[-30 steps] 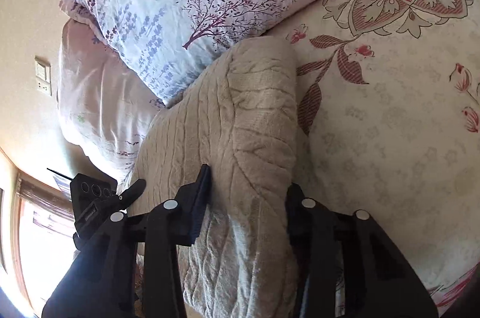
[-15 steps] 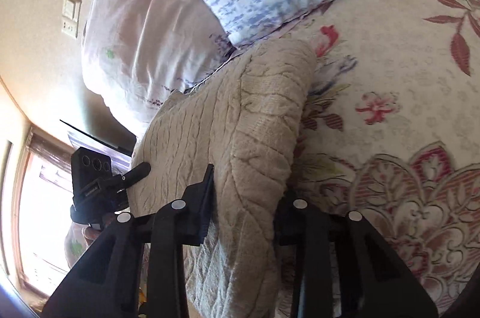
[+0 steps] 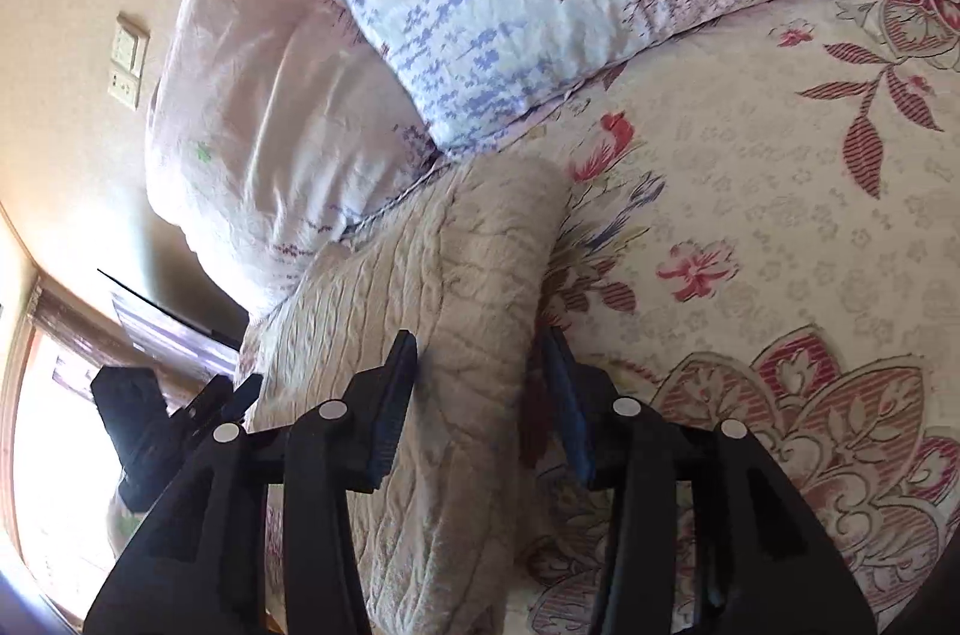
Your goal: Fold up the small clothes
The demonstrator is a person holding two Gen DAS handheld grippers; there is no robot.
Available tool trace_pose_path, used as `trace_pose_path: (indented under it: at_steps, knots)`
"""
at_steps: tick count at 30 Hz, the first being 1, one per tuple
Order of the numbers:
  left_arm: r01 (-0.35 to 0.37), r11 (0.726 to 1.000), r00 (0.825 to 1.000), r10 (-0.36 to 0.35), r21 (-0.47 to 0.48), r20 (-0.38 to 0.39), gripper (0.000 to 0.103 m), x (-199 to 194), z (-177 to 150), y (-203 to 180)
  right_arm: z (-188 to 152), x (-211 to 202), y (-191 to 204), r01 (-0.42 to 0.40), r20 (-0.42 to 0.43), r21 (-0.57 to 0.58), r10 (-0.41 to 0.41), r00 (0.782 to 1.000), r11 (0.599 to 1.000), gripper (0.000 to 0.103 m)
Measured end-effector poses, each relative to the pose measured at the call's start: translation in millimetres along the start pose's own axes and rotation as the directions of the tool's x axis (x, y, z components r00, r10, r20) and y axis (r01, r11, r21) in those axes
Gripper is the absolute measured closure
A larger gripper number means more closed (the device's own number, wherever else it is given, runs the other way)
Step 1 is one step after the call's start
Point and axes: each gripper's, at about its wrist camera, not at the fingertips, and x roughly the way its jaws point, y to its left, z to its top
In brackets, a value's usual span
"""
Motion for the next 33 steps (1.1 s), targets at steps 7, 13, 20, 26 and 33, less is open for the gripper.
trace_pose_path:
  at_steps: [7, 13, 20, 26, 33]
  knots:
    - [-0.010, 0.980, 1.000, 0.014, 0.200, -0.016, 0.020, 8, -11, -54, -1, -30, 37, 0.102, 0.189, -0.194, -0.065, 0.980, 0.976, 0.058]
    - [-0.056, 0.962, 0.996, 0.071, 0.268, -0.046, 0.017, 26, -23, -65, -16, 1, 65, 0.091, 0.047, -0.340, -0.080, 0.996, 0.936, 0.058]
    - [-0.115, 0.932, 0.988, 0.142, 0.344, -0.054, 0.015, 43, -33, -70, -18, 25, 54, 0.155, -0.017, -0.341, -0.171, 0.985, 0.927, 0.057]
    - [-0.174, 0.904, 0.976, 0.211, 0.391, -0.055, 0.012, 59, -39, -73, -16, 32, 52, 0.164, -0.038, -0.360, -0.190, 0.981, 0.918, 0.056]
    - [-0.222, 0.879, 0.964, 0.264, 0.421, -0.044, 0.009, 66, -44, -78, -10, 32, 44, 0.119, -0.067, -0.321, -0.148, 0.987, 0.940, 0.056]
